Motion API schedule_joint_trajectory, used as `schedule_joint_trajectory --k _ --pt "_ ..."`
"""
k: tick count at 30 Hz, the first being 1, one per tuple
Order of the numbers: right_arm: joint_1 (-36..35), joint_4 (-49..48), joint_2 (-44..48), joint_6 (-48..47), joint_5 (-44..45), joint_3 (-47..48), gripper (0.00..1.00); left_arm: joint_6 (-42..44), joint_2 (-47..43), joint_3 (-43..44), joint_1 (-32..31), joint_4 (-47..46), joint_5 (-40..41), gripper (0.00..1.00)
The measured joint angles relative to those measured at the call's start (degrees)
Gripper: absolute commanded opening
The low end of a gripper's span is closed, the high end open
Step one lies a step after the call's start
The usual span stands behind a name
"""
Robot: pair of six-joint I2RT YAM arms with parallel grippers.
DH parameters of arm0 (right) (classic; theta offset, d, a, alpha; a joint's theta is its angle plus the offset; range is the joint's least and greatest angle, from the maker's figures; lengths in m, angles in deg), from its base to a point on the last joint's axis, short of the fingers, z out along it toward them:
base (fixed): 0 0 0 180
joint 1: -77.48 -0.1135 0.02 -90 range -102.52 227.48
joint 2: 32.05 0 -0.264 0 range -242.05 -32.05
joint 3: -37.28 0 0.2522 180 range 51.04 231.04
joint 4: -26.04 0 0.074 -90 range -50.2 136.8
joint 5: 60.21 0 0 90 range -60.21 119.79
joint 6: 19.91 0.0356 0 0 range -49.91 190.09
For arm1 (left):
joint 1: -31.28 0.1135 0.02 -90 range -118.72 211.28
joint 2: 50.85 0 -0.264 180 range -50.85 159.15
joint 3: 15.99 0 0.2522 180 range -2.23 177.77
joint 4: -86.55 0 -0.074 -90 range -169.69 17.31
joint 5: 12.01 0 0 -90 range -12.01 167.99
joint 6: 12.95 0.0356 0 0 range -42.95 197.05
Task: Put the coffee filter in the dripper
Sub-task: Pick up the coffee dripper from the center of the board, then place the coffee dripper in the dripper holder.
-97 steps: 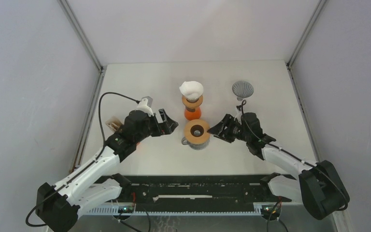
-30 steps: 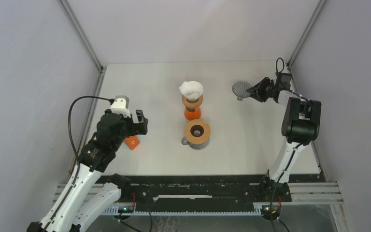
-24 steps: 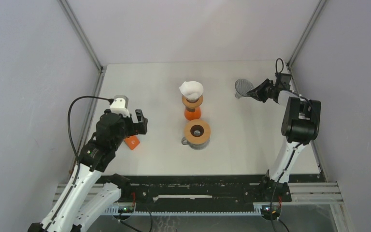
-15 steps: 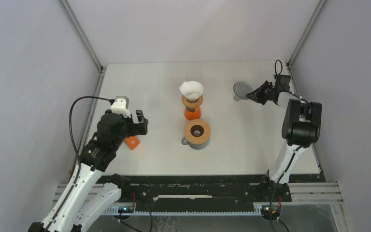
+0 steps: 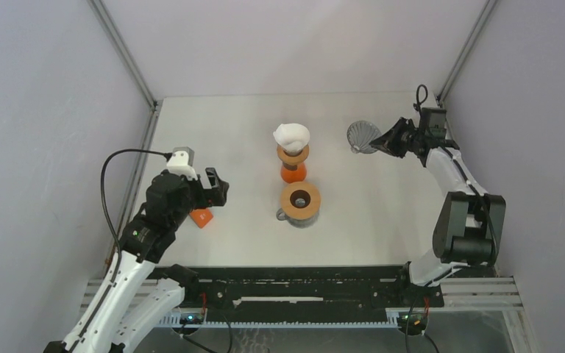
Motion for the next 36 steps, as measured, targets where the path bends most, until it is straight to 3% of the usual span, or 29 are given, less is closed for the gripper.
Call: schedule_joint_trajectory --k 18,26,36 --pt "-16.2 15.9 17.0 -5.7 3.6 -1.1 0.0 -11.1 -1.4 0.0 0.0 -0.3 -9.8 0.98" --pt "-28.3 21.1 17.4 -7.0 7.1 -0.8 0.0 -15.6 2.2 0.0 -2.3 -3.7 -12.7 0.96" --pt "-36.0 22.8 13.0 -7.4 9.8 2.6 0.0 -19.1 9.1 0.0 -7.5 -9.2 -13.5 0.92"
